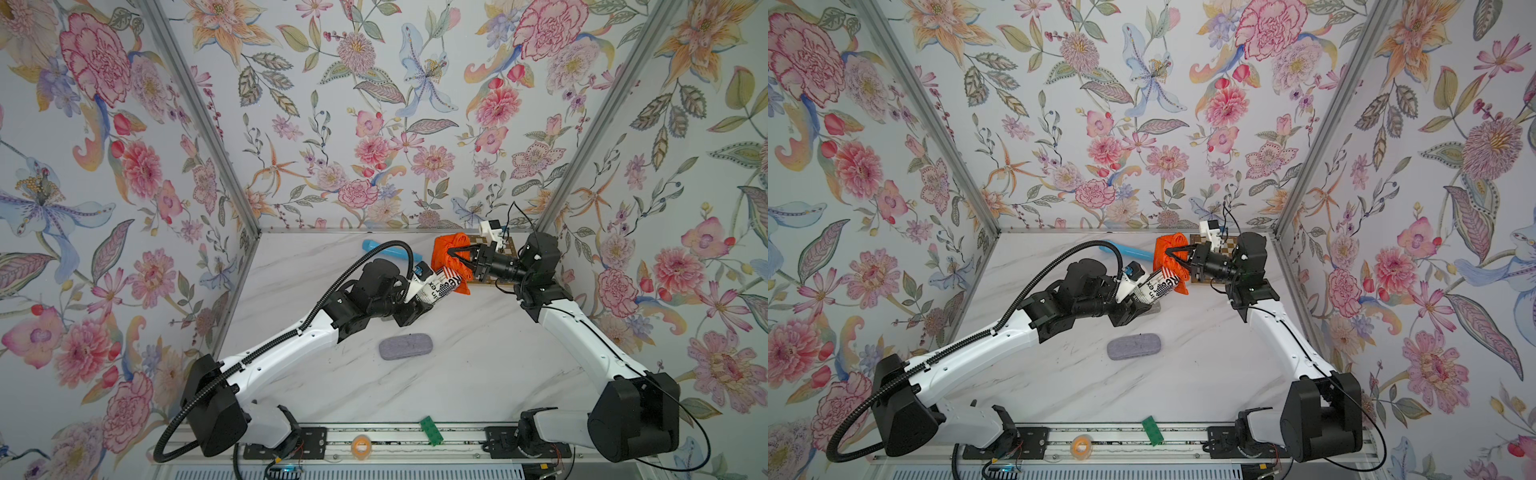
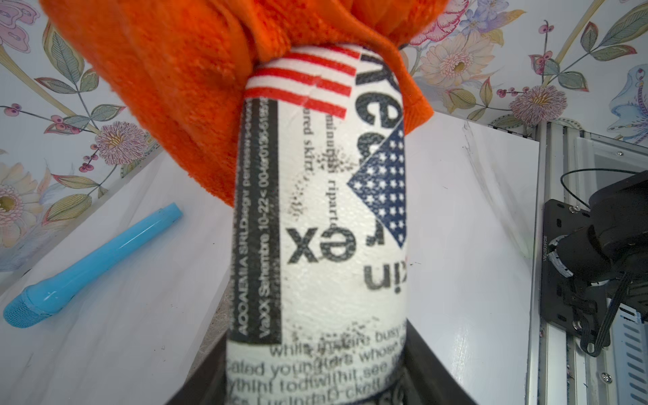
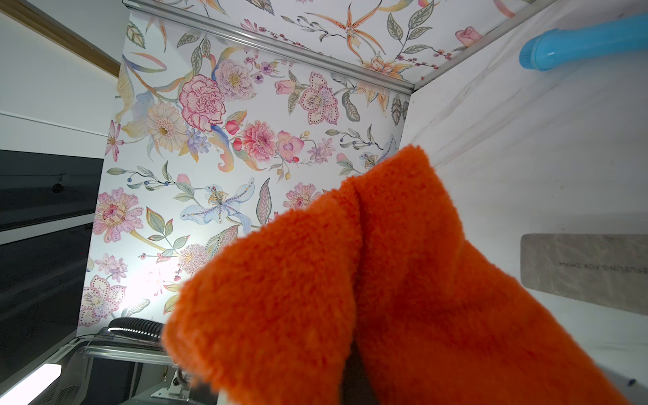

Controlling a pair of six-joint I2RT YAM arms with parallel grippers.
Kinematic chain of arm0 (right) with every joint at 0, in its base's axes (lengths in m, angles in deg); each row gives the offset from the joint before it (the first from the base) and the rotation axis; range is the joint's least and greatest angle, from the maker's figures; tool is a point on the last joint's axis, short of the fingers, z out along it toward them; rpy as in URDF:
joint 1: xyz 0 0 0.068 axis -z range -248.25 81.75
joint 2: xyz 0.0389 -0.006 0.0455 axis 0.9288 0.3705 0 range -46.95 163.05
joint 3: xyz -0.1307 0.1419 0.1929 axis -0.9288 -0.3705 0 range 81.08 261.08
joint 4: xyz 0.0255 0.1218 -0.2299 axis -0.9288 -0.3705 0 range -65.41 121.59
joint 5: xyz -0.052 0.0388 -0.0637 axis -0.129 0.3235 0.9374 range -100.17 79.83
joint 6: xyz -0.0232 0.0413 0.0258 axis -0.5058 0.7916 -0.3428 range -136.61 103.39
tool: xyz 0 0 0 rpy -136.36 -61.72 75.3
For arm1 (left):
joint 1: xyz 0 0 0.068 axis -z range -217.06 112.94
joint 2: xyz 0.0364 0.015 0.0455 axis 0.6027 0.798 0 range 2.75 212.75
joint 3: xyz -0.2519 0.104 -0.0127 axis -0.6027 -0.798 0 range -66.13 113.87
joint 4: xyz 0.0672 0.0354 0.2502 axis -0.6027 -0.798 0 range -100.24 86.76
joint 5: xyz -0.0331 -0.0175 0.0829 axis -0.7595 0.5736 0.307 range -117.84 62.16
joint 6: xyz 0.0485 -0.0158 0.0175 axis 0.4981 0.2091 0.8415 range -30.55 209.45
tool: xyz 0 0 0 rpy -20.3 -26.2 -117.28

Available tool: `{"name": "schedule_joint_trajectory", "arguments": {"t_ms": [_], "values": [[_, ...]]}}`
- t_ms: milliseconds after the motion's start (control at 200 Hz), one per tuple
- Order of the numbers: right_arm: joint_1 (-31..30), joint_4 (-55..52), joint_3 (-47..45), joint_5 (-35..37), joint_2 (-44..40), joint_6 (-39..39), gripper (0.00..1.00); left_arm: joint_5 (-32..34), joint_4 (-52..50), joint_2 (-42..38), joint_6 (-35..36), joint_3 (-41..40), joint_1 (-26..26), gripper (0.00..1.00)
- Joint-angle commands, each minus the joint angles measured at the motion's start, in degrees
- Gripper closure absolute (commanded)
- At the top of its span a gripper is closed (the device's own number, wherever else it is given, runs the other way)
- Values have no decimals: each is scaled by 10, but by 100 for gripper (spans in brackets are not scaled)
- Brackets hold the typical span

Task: Wipe the eyeglass case
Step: Wipe the dirt from the eyeglass case.

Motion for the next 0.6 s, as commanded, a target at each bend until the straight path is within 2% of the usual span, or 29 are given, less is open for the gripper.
{"name": "schedule_joint_trajectory", "arguments": {"t_ms": [0, 170, 260, 465, 596], "values": [[-18, 7, -4, -31, 14, 6, 100, -8, 78, -5, -10, 17, 27, 70], [-18, 15, -10, -35, 11, 8, 100, 7, 85, -19, -10, 10, 25, 71], [-7, 23, -16, -40, -5, 7, 100, -10, 84, -36, -32, 7, -2, 72], [39, 44, -43, -19, -80, -6, 100, -167, 158, -68, -193, -24, -100, 71], [9, 42, -59, 5, -118, -50, 100, -269, 225, -62, -304, -26, -124, 70]]}}
